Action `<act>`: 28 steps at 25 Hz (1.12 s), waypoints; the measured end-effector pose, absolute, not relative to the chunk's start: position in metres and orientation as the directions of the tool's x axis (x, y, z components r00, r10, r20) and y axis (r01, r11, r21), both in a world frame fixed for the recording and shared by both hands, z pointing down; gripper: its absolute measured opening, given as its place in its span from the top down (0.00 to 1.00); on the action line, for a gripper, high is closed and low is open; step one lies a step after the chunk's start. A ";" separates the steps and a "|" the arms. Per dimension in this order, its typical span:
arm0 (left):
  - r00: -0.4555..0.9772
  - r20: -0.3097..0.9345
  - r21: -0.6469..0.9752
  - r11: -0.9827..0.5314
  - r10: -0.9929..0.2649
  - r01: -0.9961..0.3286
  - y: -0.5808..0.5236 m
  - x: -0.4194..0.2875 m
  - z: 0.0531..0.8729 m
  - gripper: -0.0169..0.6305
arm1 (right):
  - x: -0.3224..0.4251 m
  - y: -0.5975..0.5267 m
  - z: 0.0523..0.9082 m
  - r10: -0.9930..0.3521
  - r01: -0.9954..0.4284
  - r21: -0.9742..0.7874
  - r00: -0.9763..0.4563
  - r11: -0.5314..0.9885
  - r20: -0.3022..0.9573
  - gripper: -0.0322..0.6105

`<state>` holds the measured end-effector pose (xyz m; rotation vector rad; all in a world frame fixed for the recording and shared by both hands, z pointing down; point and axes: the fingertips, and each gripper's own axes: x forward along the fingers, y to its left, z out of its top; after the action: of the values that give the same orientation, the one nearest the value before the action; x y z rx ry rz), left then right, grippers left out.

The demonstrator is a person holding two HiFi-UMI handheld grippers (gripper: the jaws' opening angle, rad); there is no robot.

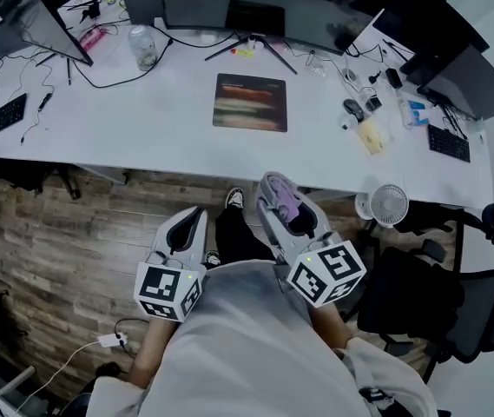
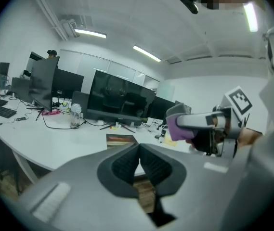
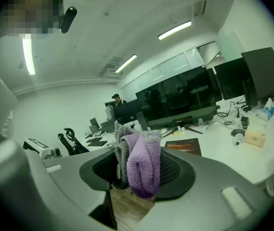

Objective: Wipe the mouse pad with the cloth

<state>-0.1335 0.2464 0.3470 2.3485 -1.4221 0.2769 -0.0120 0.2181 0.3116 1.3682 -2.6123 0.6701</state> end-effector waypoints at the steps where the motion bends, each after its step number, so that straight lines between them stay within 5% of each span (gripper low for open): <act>1: 0.463 0.359 0.211 -0.412 -0.811 -0.886 0.234 -0.135 0.346 0.97 | -0.013 0.207 0.314 -0.748 -0.803 -0.329 -0.589 0.497 0.307 0.64; 21: 0.422 0.468 0.208 -0.368 -0.776 -0.906 0.023 -0.101 0.373 0.97 | 0.022 -0.006 0.370 -0.632 -0.700 -0.597 -0.676 0.392 0.378 0.66; 28: 0.393 0.503 0.197 -0.341 -0.770 -0.919 -0.001 -0.089 0.390 0.97 | 0.025 -0.033 0.392 -0.612 -0.798 -0.303 -0.597 0.521 0.518 0.66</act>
<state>-0.0893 -0.0012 0.3899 2.2080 -1.4483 0.4477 0.0249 -0.0328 0.3917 1.1683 -2.4181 0.7441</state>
